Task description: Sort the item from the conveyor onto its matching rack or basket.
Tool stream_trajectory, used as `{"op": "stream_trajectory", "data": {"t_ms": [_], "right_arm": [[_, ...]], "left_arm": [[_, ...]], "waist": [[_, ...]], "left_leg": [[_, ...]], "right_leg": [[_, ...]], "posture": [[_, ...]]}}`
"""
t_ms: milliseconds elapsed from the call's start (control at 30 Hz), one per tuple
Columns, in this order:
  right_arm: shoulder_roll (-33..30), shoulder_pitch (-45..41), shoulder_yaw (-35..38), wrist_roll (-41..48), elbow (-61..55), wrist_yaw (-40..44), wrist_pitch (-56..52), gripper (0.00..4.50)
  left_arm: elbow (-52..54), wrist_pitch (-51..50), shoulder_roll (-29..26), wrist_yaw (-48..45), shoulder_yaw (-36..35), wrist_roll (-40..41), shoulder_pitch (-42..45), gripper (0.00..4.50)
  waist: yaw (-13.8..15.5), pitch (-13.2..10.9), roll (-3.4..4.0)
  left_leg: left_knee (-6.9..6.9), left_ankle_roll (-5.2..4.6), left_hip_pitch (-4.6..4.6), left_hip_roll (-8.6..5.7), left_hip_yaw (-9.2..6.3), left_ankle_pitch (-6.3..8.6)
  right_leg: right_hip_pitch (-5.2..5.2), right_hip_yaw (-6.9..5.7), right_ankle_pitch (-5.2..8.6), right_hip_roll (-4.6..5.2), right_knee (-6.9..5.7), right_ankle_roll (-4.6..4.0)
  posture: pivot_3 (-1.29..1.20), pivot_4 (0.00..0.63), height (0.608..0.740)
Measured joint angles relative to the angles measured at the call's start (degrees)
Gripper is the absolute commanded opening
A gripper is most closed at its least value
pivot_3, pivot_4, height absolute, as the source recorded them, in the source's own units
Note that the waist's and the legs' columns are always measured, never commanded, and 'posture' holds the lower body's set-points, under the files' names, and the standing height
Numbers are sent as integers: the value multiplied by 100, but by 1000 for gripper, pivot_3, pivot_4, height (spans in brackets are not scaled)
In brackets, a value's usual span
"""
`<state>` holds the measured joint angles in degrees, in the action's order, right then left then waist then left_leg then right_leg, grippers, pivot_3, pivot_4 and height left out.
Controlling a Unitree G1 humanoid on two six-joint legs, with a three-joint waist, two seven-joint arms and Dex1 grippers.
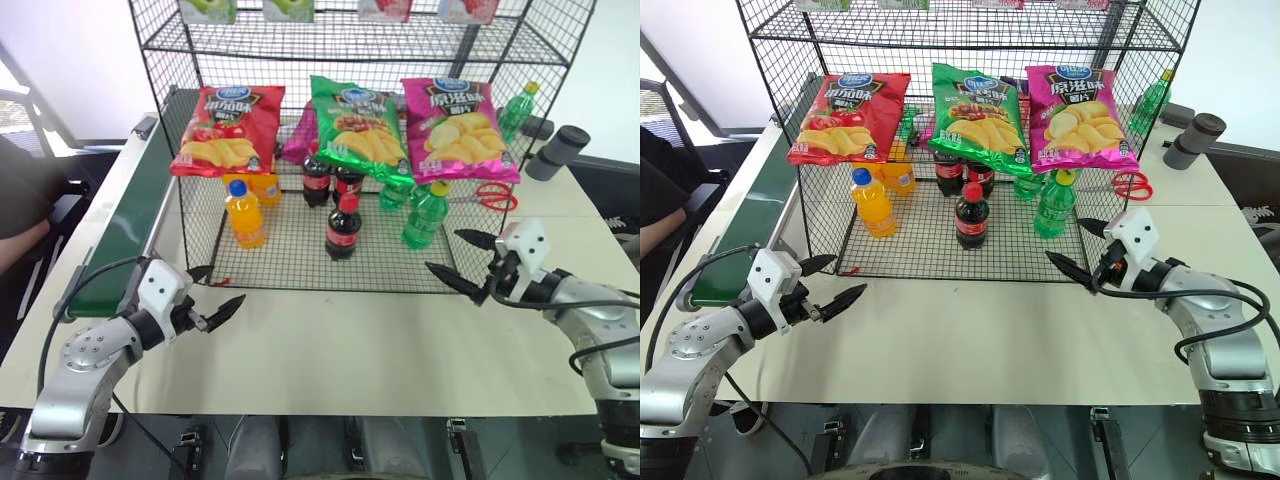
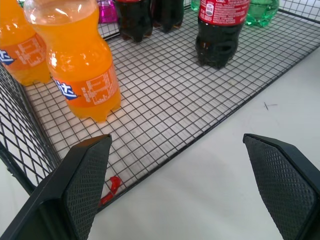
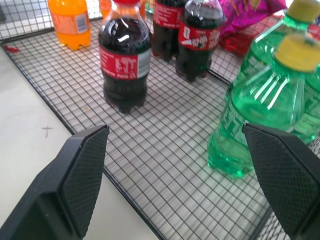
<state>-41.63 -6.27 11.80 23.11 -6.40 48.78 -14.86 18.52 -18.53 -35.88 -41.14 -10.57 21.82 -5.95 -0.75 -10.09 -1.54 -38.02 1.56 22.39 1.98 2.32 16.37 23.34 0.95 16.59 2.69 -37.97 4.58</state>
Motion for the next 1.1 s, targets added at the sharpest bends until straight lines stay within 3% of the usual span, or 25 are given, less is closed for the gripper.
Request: {"op": "stream_trajectory", "data": {"t_ms": [333,1100], "right_arm": [[34,20,0,-155,455,186,529,4429],[91,-106,-88,-166,648,226,553,4429]], "left_arm": [[-97,-2,-8,12,-2,2,239,4500],[-164,4,-20,133,-9,-36,211,4500]], "waist": [[-11,0,0],[-4,0,0]], "left_leg": [[-1,0,-1,1,1,0],[-1,0,-1,1,1,0]], "right_leg": [[0,1,0,-2,-1,1],[0,1,-1,-1,-2,1]], "posture": [[0,150,734],[0,150,734]]}}
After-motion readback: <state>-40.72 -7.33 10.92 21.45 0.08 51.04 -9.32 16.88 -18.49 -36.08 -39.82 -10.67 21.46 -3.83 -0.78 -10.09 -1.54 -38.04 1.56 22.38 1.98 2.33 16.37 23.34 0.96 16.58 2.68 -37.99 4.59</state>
